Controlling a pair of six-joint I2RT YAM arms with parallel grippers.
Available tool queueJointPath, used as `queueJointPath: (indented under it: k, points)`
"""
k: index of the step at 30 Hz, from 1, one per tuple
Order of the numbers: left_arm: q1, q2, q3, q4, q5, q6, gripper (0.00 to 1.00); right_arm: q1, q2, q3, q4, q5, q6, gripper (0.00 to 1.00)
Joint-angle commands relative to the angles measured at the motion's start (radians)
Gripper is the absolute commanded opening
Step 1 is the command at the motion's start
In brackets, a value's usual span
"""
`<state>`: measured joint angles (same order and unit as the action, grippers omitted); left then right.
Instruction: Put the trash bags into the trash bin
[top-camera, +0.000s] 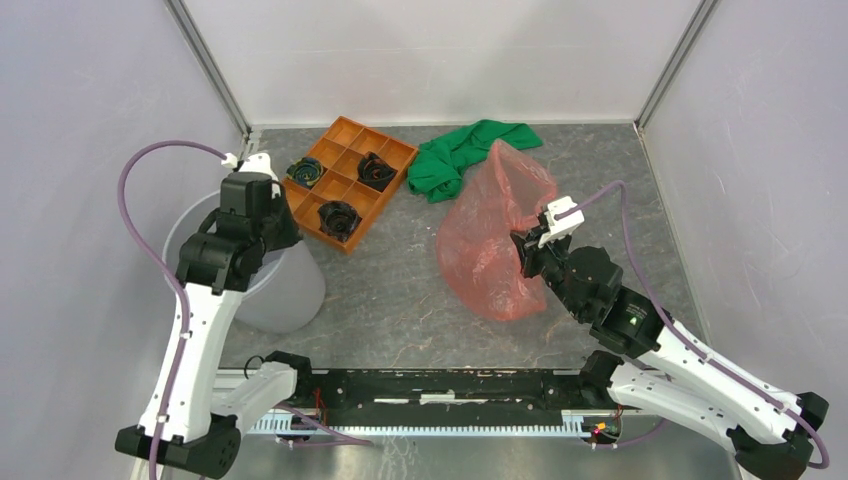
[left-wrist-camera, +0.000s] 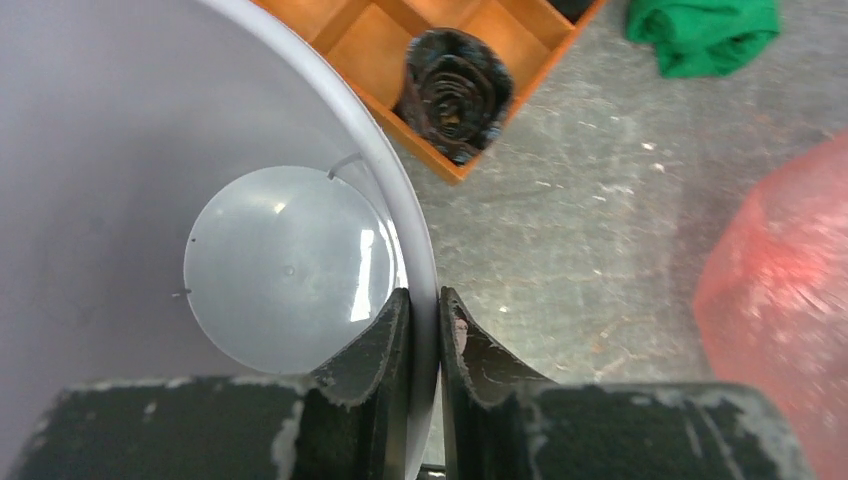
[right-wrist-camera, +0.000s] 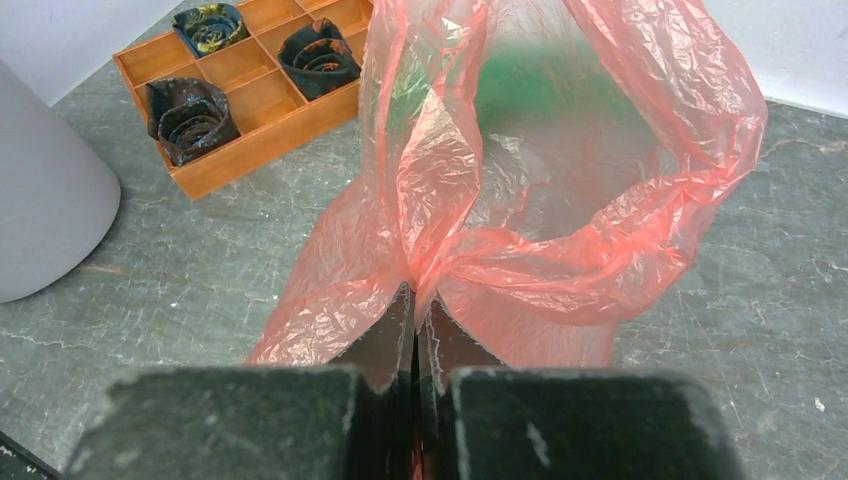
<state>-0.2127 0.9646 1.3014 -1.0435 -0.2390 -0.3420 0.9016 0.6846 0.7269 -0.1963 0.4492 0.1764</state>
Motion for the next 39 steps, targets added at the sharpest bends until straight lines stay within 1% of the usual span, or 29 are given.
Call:
queueJointPath:
  k: [1, 3, 4, 5, 6, 7, 8, 11, 12, 13, 15, 16, 18, 20, 21, 23, 25, 26, 27, 30, 31, 32, 34, 35, 37, 39]
  points:
    - [0.003, -0.039, 0.064, 0.01, 0.261, 0.06, 0.11, 0.003, 0.005, 0.051, 0.036, 0.012, -0.027, 0.01]
    - [0.002, -0.044, 0.055, 0.039, 0.469, 0.07, 0.05, 0.003, 0.005, 0.071, 0.028, 0.027, -0.038, 0.0]
    - [-0.004, -0.045, 0.05, 0.063, 0.6, 0.066, 0.03, 0.002, 0.004, 0.083, 0.026, 0.034, -0.045, 0.01]
    - [-0.021, -0.048, 0.045, 0.095, 0.706, 0.052, 0.02, 0.003, 0.002, 0.098, 0.023, 0.042, -0.052, 0.01]
    - [-0.044, -0.049, 0.043, 0.125, 0.784, 0.032, 0.02, 0.003, -0.002, 0.111, 0.022, 0.049, -0.06, 0.01]
    - [-0.075, -0.049, 0.046, 0.15, 0.828, 0.017, 0.02, 0.003, -0.005, 0.128, 0.02, 0.054, -0.067, 0.01]
    - [-0.112, -0.048, 0.051, 0.166, 0.839, 0.008, 0.02, 0.003, -0.008, 0.143, 0.017, 0.061, -0.081, 0.01]
    - [-0.288, -0.027, 0.058, 0.206, 0.766, -0.03, 0.02, 0.003, -0.028, 0.199, 0.01, 0.1, -0.114, 0.01]
    - [-0.358, -0.013, 0.044, 0.251, 0.739, -0.054, 0.02, 0.003, -0.034, 0.216, 0.009, 0.114, -0.126, 0.01]
    - [-0.456, 0.001, 0.03, 0.291, 0.703, -0.076, 0.02, 0.004, -0.044, 0.23, 0.011, 0.132, -0.14, 0.01]
    - [-0.607, 0.041, 0.004, 0.366, 0.555, -0.103, 0.02, 0.002, -0.061, 0.263, 0.014, 0.162, -0.166, 0.01]
    - [-0.675, 0.057, 0.002, 0.394, 0.511, -0.104, 0.02, 0.003, -0.069, 0.277, 0.015, 0.177, -0.169, 0.01]
    - [-0.793, 0.147, 0.017, 0.439, 0.374, -0.096, 0.02, 0.003, -0.084, 0.31, 0.018, 0.204, -0.198, 0.01]
    - [-0.864, 0.233, 0.057, 0.462, 0.287, -0.077, 0.02, 0.003, -0.089, 0.353, 0.018, 0.21, -0.215, 0.01]
    - [-0.882, 0.27, 0.078, 0.474, 0.256, -0.068, 0.02, 0.003, -0.087, 0.379, 0.019, 0.212, -0.223, 0.01]
    - [-0.898, 0.322, 0.087, 0.513, 0.207, -0.057, 0.02, 0.003, -0.08, 0.435, 0.018, 0.203, -0.24, 0.01]
    - [-0.901, 0.359, 0.085, 0.547, 0.204, -0.044, 0.03, 0.002, -0.063, 0.493, 0.016, 0.189, -0.255, 0.01]
    - [-0.9, 0.373, 0.085, 0.561, 0.21, -0.041, 0.07, 0.003, -0.05, 0.526, 0.01, 0.177, -0.256, 0.01]
    - [-0.902, 0.382, 0.082, 0.569, 0.224, -0.038, 0.15, 0.003, -0.039, 0.553, 0.006, 0.161, -0.255, 0.01]
    - [-0.902, 0.37, 0.053, 0.596, 0.234, -0.04, 0.46, 0.005, 0.002, 0.607, 0.015, 0.063, -0.243, 0.01]
    - [-0.904, 0.344, 0.036, 0.603, 0.234, -0.042, 0.59, 0.003, 0.021, 0.623, 0.023, 0.019, -0.245, 0.01]
    - [-0.903, 0.33, 0.018, 0.61, 0.234, -0.044, 0.64, 0.003, 0.04, 0.637, 0.027, -0.017, -0.25, 0.01]
    - [-0.904, 0.259, -0.018, 0.62, 0.234, -0.049, 0.79, 0.003, 0.098, 0.685, 0.028, -0.104, -0.263, 0.01]
    - [-0.903, 0.22, -0.037, 0.625, 0.232, -0.052, 0.84, 0.003, 0.126, 0.71, 0.026, -0.147, -0.265, 0.01]
    - [-0.903, 0.139, -0.068, 0.629, 0.223, -0.055, 0.9, 0.003, 0.186, 0.775, 0.029, -0.259, -0.258, 0.01]
    - [-0.902, 0.05, -0.089, 0.614, 0.181, -0.061, 0.92, 0.003, 0.249, 0.846, 0.051, -0.404, -0.22, 0.01]
